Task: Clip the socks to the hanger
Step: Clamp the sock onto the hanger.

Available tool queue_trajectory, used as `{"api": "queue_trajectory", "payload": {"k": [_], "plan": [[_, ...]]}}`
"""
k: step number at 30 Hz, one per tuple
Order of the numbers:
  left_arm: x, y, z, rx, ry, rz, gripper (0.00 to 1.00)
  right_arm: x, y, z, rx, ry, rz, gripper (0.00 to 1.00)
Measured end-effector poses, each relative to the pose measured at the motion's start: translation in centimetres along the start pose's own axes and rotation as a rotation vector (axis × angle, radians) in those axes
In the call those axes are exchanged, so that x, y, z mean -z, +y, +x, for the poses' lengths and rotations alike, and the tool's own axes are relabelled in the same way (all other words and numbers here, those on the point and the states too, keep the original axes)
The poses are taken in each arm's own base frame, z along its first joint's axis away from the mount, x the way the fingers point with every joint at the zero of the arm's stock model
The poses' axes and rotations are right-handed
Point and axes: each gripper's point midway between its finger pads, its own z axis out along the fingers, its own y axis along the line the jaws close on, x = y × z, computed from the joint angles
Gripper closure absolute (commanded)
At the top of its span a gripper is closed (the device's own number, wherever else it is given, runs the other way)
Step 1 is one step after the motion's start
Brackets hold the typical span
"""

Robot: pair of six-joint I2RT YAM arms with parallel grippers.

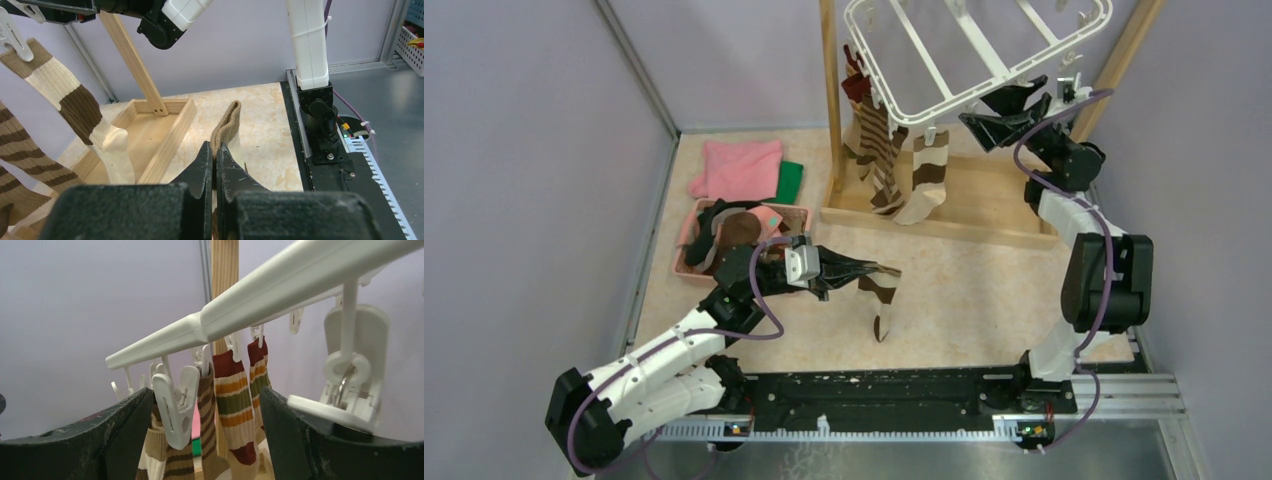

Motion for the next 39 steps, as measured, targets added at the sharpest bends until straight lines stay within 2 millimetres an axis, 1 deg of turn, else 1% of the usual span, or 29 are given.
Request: {"api": "queue_trajectory", "payload": {"k": [10,17,29,39], "plan": [[0.0,0.0,0.1,0.0,0.003,0.001,1.0,-0.5,-0.1,0.0,-0.068,0.013,-0.024,0.22],[0.0,0.0,0.1,0.0,0.005,0.0,1.0,-0.5,-0.6,0.8,-0.115,0.034,-0.031,0.22],[-0.1,0.1,0.3,0.004,0.012,0.0,1.0,-1.2,0.4,-0.5,-0.103,0.051,-0.084,0.19],[-0.1,0.1,0.3,0.004,0.013,0.0,1.0,-1.2,0.7,-0.1,-0.11,0.071,-0.099,0.2]]}}
